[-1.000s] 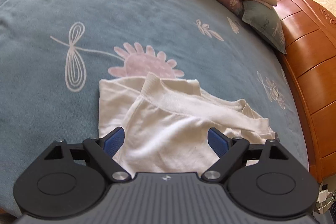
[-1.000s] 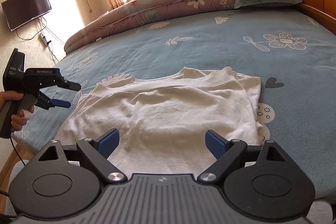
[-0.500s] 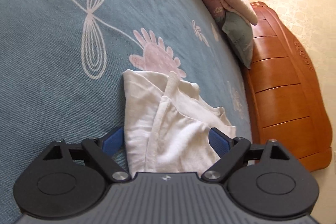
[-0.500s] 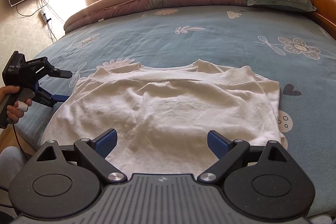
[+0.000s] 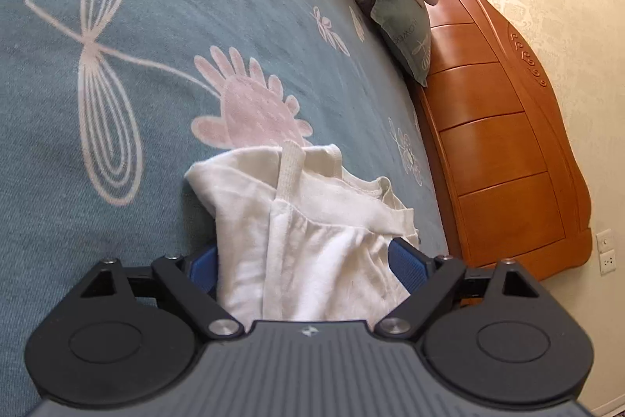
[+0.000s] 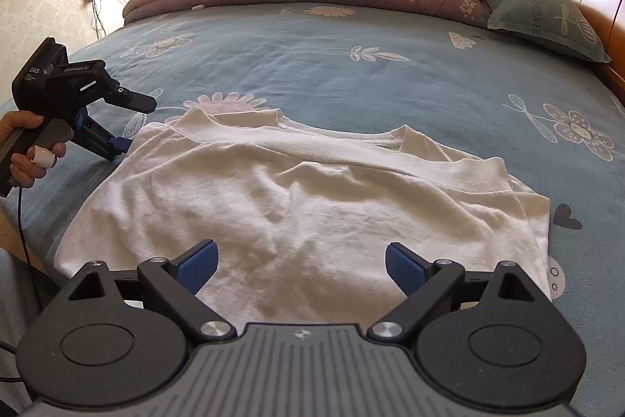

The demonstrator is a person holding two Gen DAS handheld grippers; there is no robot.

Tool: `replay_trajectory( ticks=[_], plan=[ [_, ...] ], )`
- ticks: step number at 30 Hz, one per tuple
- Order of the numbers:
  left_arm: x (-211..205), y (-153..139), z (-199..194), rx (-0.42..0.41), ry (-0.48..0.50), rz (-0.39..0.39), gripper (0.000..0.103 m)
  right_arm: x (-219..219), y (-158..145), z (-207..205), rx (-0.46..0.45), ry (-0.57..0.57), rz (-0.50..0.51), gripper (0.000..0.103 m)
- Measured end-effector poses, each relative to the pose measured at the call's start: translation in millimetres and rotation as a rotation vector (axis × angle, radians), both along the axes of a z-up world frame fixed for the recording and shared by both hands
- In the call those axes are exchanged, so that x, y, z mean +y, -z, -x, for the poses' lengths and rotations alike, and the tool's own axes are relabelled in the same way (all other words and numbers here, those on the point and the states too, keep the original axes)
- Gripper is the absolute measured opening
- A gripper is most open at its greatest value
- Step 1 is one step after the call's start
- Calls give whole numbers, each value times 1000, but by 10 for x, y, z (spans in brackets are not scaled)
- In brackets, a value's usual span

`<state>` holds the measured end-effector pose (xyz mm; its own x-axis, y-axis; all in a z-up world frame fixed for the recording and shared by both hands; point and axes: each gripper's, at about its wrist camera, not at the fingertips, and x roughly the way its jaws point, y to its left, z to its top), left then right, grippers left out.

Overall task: Fold clothes
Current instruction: 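Lower the left gripper onto the sweatshirt's folded edge and close it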

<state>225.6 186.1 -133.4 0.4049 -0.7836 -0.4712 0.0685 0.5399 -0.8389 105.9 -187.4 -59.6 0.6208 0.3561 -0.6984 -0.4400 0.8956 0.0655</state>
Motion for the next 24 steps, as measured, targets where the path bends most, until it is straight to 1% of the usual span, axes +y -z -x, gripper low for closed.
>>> replay_trajectory(
  ticks=[3, 7, 12, 14, 17, 19, 20, 23, 24],
  plan=[
    [19, 5, 51, -13, 21, 5, 87, 54, 27, -11, 1, -22, 13, 96],
    [-81, 3, -118, -26, 41, -20, 87, 93, 47, -16, 7, -30, -6, 96],
    [-200, -1, -345, -32, 37, -26, 87, 137, 14, 14, -6, -46, -9, 96],
    [-214, -6, -315, -31, 42, -32, 87, 137, 8, 14, -8, -47, -12, 96],
    [-174, 15, -159, -26, 86, -34, 84, 135, -1, 13, -11, -47, -15, 96],
    [-133, 29, -57, -25, 108, -36, 79, 126, 2, 21, -11, -55, -16, 96],
    [-128, 39, -53, -21, 108, -36, 78, 121, 8, 20, -10, -58, -16, 96],
    [-194, 53, -210, 13, 82, -26, 79, 115, 34, 3, 0, -51, -27, 96],
    [-256, 46, -278, 6, 88, -38, 79, 120, 39, 0, 4, -49, -33, 96]
  ],
)
